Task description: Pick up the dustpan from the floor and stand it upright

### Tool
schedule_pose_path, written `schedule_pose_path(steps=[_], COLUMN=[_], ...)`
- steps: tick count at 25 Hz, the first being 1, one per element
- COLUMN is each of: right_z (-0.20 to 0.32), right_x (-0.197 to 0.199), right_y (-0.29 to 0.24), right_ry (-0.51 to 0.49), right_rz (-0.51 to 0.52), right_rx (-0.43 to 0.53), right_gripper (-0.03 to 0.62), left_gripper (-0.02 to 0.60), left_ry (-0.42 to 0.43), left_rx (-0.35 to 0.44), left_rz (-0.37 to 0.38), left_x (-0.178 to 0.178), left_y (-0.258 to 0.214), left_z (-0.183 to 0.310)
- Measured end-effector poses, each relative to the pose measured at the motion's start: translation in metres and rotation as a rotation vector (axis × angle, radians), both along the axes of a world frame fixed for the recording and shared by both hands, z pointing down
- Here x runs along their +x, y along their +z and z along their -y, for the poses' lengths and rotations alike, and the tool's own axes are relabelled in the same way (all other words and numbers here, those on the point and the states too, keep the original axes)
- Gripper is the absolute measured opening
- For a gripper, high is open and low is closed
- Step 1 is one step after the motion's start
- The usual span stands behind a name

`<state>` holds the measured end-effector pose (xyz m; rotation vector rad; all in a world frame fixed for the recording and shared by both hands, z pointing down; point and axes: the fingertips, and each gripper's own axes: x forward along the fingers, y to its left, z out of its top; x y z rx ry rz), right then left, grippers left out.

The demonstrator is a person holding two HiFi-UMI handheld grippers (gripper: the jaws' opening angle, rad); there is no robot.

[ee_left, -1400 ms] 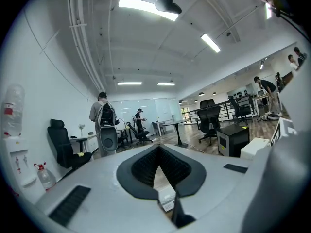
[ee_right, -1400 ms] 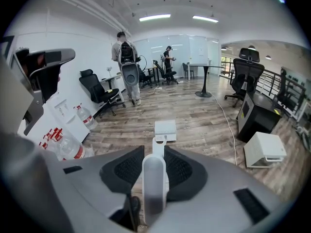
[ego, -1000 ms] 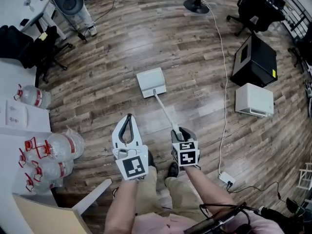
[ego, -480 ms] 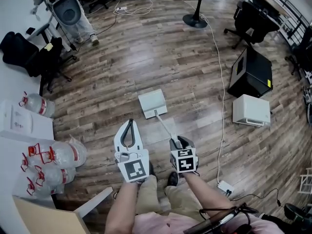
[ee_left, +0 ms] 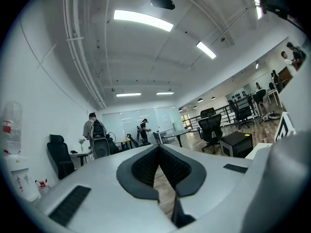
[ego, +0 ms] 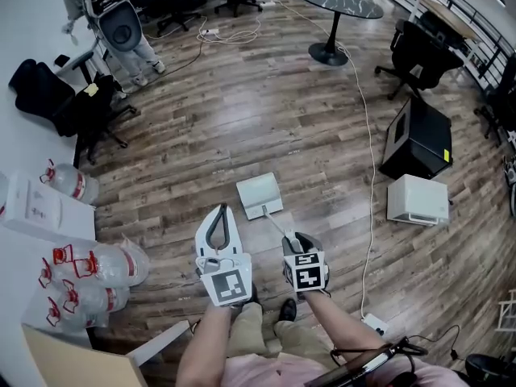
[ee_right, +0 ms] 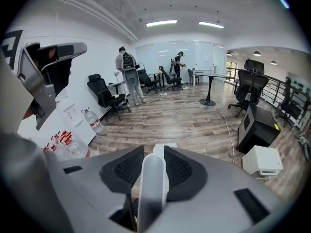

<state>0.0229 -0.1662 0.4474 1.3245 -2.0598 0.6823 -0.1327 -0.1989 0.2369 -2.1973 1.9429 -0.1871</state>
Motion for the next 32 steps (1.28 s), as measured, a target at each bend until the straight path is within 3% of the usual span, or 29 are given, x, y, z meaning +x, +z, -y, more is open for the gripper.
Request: schedule_pose_path(steps=[13,32], right_z=[0.033,0.116], right_x=[-0.019,-0.047], right_y=[-0.024,-0.043], right_ry=[-0.006,-0.011], right_rz=[0.005,0.040], right_rx=[0.021,0.100], right_gripper=[0.129,0.130], left_gripper=[0.009,0.009], left_ry=[0.022,0.027], left_rx=[0.018,-0.004], left_rz=[-0.019,-0.064], left_x=[-0.004,-0.027], left_y=[-0.018,-0.007], left_z=[0.022,0.078])
